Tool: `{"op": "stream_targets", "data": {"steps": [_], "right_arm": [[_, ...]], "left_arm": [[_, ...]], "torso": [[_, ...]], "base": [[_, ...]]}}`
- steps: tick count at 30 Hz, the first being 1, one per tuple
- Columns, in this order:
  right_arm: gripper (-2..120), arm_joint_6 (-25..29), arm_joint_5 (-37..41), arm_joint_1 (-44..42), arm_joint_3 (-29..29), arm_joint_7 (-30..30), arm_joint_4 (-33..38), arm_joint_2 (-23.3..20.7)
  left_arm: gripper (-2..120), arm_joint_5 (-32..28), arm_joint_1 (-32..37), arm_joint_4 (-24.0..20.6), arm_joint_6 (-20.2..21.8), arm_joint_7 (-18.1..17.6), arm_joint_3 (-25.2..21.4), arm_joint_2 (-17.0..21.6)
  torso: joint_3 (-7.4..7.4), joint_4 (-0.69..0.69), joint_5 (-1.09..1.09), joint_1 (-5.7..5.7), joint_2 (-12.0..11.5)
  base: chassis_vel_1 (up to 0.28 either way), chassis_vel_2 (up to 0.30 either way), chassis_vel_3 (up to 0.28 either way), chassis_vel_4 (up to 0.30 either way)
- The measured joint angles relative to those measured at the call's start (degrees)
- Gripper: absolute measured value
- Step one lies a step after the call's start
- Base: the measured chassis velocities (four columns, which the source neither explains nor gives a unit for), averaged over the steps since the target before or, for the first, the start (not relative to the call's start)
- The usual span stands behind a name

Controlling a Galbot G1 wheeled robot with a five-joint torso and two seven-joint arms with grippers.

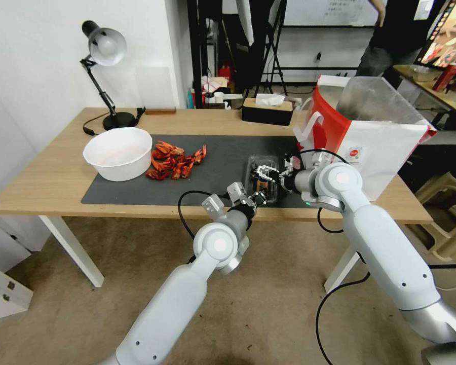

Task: Close the takeout container lid, then place the container into the takeout bag.

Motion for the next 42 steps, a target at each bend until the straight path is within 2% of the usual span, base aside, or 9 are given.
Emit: {"op": "stream_targets", "data": {"steps": [9, 12, 14, 16, 21, 25, 35, 38, 42], "right_arm": [[65, 0.16, 0.37, -1.06, 0.3, -0.37, 0.26, -0.06], [49, 0.16, 0.38, -1.46, 0.35, -0.97, 0.33, -0.2], [47, 0.16, 0.37, -1.52, 0.35, -1.06, 0.32, -0.21], [34, 0.16, 0.27, -1.63, 0.36, -1.22, 0.24, -0.22], [23, 0.09, 0.14, -1.75, 0.33, -1.73, 0.26, -0.29], [4, 0.05, -0.56, -1.78, 0.38, -2.52, 0.52, -0.5], [0, -0.01, -3.67, -2.65, 1.36, -5.88, 1.21, -0.79], [0, -0.04, -5.5, -2.95, 1.95, -8.44, 1.84, -1.11], [0, -0.04, -8.66, -3.76, 3.27, -14.68, 3.59, -1.91]], "left_arm": [[0, -0.01, 0.42, -0.46, -0.38, 0.21, -0.1, 0.36], [0, -0.02, 0.42, -0.5, -0.48, 0.21, -0.24, 0.5], [0, -0.02, 0.44, -0.54, -0.5, 0.21, -0.28, 0.5], [0, -0.03, 0.66, -0.79, -0.54, 0.21, -0.42, 0.52], [0, -0.03, 0.92, -0.95, -0.65, 0.39, -0.55, 0.49], [0, -0.03, 1.13, -1.38, -1.03, 0.48, -0.72, 0.42], [0, 1.02, 3.81, -4.55, -1.23, 0.57, -3.06, 1.16], [0, 2.48, 6.46, -6.73, -1.23, 1.21, -4.99, 1.85], [0, 10.09, 15.86, -11.16, -1.82, 4.86, -10.03, 3.46]], "torso": [[0.01, 0.0, 0.04, -0.01, 0.01], [0.02, 0.04, 0.06, 0.0, -0.01], [0.03, 0.04, 0.06, 0.0, -0.01], [0.04, 0.05, 0.07, 0.02, -0.02], [0.05, 0.11, 0.1, 0.02, -0.03], [0.04, 0.08, 0.05, 0.02, -0.03], [0.04, 0.04, 0.04, 0.02, -0.03], [0.04, 0.03, 0.04, 0.02, -0.03], [0.03, 0.04, 0.03, 0.02, -0.03]], "base": [[0.0, 0.0, 0.0, 0.0], [0.0, 0.0, 0.0, 0.0], [0.0, 0.0, 0.0, 0.0], [0.0, 0.0, 0.0, 0.0], [0.0, 0.0, 0.0, 0.0], [0.0, 0.0, 0.0, 0.0], [0.0, 0.0, 0.0, 0.0], [0.0, 0.0, 0.0, 0.0], [0.0, 0.0, 0.0, 0.0]]}}
